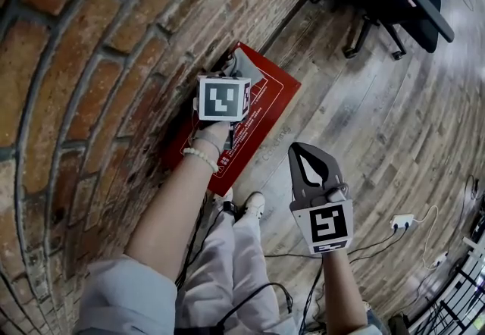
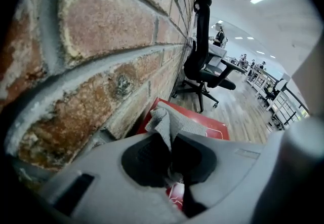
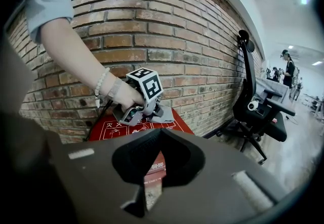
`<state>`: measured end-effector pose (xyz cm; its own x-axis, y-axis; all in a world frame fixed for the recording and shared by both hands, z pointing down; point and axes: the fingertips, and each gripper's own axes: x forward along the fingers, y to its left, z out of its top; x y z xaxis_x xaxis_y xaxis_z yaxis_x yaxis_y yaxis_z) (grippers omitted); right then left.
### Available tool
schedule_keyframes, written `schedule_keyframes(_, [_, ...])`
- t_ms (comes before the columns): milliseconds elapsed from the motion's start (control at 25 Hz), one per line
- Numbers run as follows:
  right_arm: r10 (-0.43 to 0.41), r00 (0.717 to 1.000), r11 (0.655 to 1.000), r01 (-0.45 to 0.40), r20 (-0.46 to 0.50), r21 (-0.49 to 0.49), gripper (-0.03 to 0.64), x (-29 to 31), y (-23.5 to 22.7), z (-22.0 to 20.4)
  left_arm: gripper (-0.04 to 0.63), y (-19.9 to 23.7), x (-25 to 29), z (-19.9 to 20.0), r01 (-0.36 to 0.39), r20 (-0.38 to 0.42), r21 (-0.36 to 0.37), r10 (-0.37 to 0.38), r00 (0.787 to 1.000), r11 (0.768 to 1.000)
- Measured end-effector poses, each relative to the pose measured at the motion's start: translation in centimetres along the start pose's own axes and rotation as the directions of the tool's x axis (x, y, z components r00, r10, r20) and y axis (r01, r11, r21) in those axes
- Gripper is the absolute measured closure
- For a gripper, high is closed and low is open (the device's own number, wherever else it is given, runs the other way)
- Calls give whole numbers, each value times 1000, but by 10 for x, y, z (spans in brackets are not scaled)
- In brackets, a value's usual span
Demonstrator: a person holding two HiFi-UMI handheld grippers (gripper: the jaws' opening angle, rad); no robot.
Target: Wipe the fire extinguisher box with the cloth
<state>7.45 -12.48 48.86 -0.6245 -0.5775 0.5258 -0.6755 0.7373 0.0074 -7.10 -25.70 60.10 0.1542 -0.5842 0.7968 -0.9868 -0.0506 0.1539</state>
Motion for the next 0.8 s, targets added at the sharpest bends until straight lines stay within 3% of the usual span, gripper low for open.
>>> schedule_keyframes(800, [23,999,1000,-23,-23,18,606,6,34,-6,580,21,-36,-44,5,8,-51,-4,1000,999])
